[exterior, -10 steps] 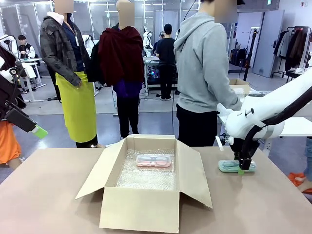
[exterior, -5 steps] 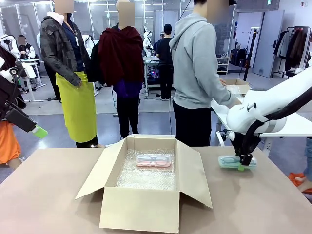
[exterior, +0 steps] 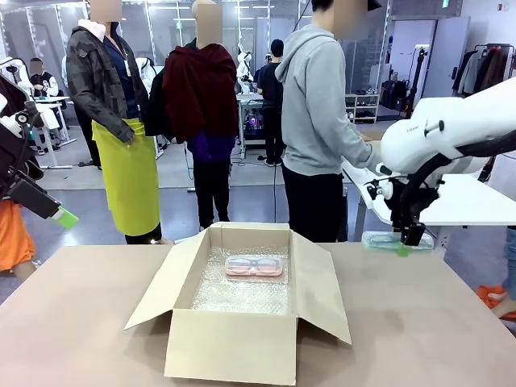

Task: Pack the glasses set securely to prepare it for shipping.
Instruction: Put the Glasses case from the right side of the table into the Package Box.

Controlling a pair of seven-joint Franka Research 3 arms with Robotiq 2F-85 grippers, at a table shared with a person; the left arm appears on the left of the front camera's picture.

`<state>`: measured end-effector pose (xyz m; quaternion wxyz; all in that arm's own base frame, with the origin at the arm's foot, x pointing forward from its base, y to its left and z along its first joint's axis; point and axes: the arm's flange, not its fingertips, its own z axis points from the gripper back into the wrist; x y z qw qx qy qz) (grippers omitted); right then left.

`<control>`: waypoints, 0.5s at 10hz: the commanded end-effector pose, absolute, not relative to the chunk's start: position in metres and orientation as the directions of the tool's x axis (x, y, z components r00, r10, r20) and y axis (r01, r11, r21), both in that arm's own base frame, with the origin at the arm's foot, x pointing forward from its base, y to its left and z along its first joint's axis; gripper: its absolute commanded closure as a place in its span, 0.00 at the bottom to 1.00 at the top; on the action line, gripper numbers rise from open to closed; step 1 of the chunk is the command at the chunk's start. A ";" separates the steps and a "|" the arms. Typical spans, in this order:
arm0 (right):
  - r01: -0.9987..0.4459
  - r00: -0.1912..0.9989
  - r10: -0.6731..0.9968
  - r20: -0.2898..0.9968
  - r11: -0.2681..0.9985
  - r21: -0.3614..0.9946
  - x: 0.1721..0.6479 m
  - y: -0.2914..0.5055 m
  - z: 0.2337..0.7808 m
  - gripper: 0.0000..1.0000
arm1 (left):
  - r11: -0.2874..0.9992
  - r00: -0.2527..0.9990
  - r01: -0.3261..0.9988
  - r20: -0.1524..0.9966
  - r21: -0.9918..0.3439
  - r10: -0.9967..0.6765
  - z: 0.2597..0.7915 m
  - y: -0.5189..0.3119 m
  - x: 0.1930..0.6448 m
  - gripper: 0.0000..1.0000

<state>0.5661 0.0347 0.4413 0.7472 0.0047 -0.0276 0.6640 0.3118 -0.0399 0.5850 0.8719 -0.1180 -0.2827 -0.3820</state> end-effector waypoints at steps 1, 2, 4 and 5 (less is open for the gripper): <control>-0.984 0.176 0.982 0.070 0.178 -0.014 0.557 0.042 0.451 0.66 | 0.674 0.543 0.739 0.592 0.002 -0.596 0.586 -0.039 0.311 0.00; -0.983 0.183 0.980 0.076 0.184 -0.004 0.554 0.044 0.454 0.66 | 0.674 0.543 0.739 0.592 0.002 -0.596 0.586 -0.039 0.311 0.00; -0.989 0.146 0.987 0.062 0.147 -0.016 0.557 0.041 0.457 0.66 | 0.674 0.543 0.739 0.592 0.002 -0.596 0.586 -0.039 0.311 0.00; -0.989 0.146 0.987 0.062 0.147 -0.016 0.557 0.041 0.457 0.66 | 0.674 0.543 0.739 0.592 0.002 -0.596 0.586 -0.039 0.311 0.00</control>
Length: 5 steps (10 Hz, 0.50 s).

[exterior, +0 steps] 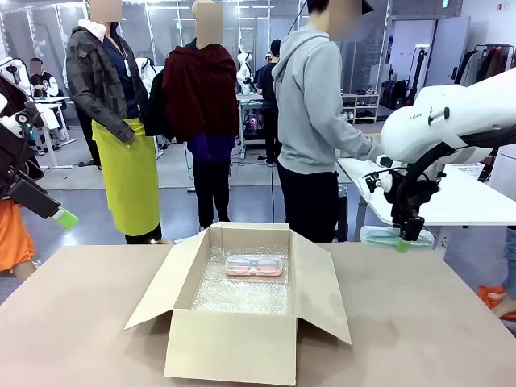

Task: Pack the glasses set securely to prepare it for shipping.
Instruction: Put the Glasses case from the right side of the table into the Package Box.

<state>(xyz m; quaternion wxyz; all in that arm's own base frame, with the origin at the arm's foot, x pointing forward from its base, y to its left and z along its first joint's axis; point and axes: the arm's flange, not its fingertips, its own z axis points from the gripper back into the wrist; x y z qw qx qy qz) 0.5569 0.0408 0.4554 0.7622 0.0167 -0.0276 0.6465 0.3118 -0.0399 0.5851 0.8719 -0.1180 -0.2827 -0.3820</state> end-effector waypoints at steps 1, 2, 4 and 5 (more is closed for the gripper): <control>-0.989 0.146 0.987 0.062 0.147 -0.016 0.557 0.041 0.457 0.66 | 0.674 0.543 0.739 0.592 0.002 -0.596 0.586 -0.039 0.311 0.00; -0.989 0.146 0.987 0.062 0.147 -0.016 0.557 0.041 0.457 0.66 | 0.674 0.543 0.739 0.592 0.002 -0.596 0.586 -0.039 0.311 0.00; -0.994 0.112 0.993 0.040 0.112 0.000 0.554 0.057 0.464 0.35 | 0.674 0.543 0.739 0.592 0.002 -0.596 0.586 -0.039 0.311 0.00; -0.996 0.092 0.995 0.023 0.092 -0.017 0.550 0.081 0.475 0.35 | 0.674 0.543 0.739 0.592 0.002 -0.596 0.586 -0.039 0.311 0.00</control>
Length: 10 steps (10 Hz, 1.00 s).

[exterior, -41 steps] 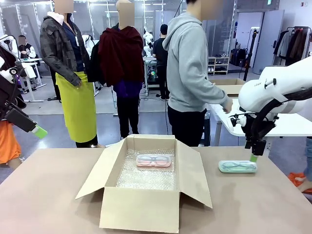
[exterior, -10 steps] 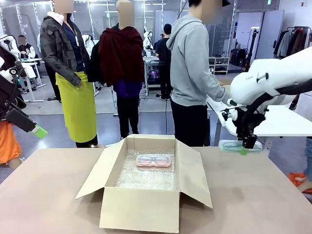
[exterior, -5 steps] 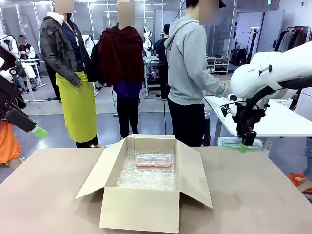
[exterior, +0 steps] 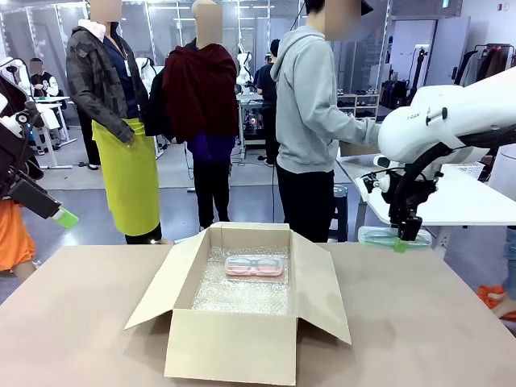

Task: Pack the glasses set securely to prepare it for shipping.
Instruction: Put the Glasses case from the right side of the table into the Package Box.

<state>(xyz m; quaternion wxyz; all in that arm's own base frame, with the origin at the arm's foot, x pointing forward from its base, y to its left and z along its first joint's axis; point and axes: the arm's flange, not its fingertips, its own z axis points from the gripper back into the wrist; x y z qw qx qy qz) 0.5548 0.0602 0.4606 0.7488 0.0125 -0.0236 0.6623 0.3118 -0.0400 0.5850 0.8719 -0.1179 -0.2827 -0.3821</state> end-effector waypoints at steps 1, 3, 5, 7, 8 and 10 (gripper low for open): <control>-0.994 0.103 0.995 0.007 0.103 -0.037 0.546 0.106 0.484 0.35 | 0.674 0.543 0.739 0.592 0.002 -0.596 0.586 -0.039 0.311 0.00; -0.990 0.138 0.990 -0.030 0.137 -0.026 0.539 0.165 0.493 0.35 | 0.674 0.543 0.739 0.592 0.002 -0.596 0.586 -0.039 0.311 0.00; -0.986 0.168 0.985 -0.047 0.168 -0.009 0.538 0.227 0.494 0.35 | 0.674 0.543 0.739 0.592 0.002 -0.596 0.586 -0.039 0.311 0.00; -0.988 0.152 0.988 -0.021 0.152 -0.025 0.542 0.286 0.484 0.35 | 0.674 0.543 0.739 0.592 0.002 -0.596 0.586 -0.039 0.311 0.00; -0.988 0.151 0.988 -0.031 0.150 -0.044 0.542 0.303 0.483 0.35 | 0.674 0.543 0.739 0.592 0.002 -0.596 0.586 -0.039 0.311 0.00; -0.983 0.177 0.984 -0.017 0.176 -0.055 0.546 0.346 0.474 0.35 | 0.674 0.543 0.739 0.592 0.002 -0.596 0.586 -0.039 0.311 0.00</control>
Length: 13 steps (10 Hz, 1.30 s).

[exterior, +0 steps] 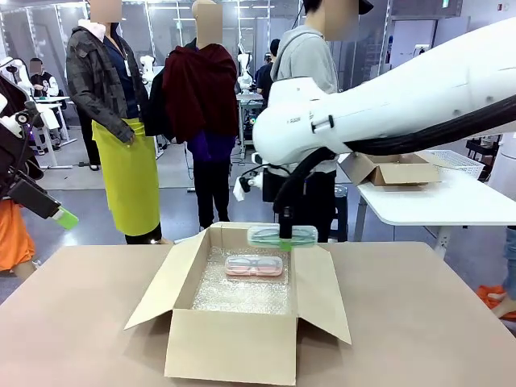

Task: Pack the glasses set securely to prepare it for shipping.
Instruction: Put the Glasses case from the right side of the table into the Package Box.

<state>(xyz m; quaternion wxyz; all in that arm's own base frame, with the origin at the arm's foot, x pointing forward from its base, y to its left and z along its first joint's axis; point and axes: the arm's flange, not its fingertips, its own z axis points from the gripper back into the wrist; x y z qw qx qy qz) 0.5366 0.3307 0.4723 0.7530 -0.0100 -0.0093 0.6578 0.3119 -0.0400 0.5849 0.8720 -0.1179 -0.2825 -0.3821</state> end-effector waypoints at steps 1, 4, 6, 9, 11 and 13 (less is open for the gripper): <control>-0.982 0.179 0.984 -0.015 0.178 -0.061 0.549 0.365 0.464 0.35 | 0.674 0.543 0.739 0.592 0.002 -0.596 0.586 -0.039 0.311 0.00; -0.985 0.170 0.984 0.044 0.171 -0.030 0.553 0.393 0.436 0.35 | 0.674 0.543 0.739 0.592 0.002 -0.596 0.586 -0.039 0.311 0.00; -0.979 0.192 0.981 0.032 0.194 -0.062 0.551 0.402 0.416 0.35 | 0.674 0.543 0.739 0.592 0.002 -0.596 0.586 -0.039 0.311 0.00; -0.977 0.211 0.977 -0.024 0.210 -0.021 0.547 0.410 0.387 0.35 | 0.674 0.543 0.739 0.592 0.002 -0.596 0.586 -0.039 0.311 0.00; -0.982 0.191 0.981 -0.025 0.191 0.001 0.544 0.410 0.368 0.35 | 0.674 0.543 0.739 0.592 0.002 -0.596 0.586 -0.039 0.311 0.00; -0.980 0.200 0.979 -0.046 0.200 0.001 0.544 0.409 0.351 0.35 | 0.674 0.543 0.739 0.592 0.002 -0.596 0.586 -0.039 0.311 0.00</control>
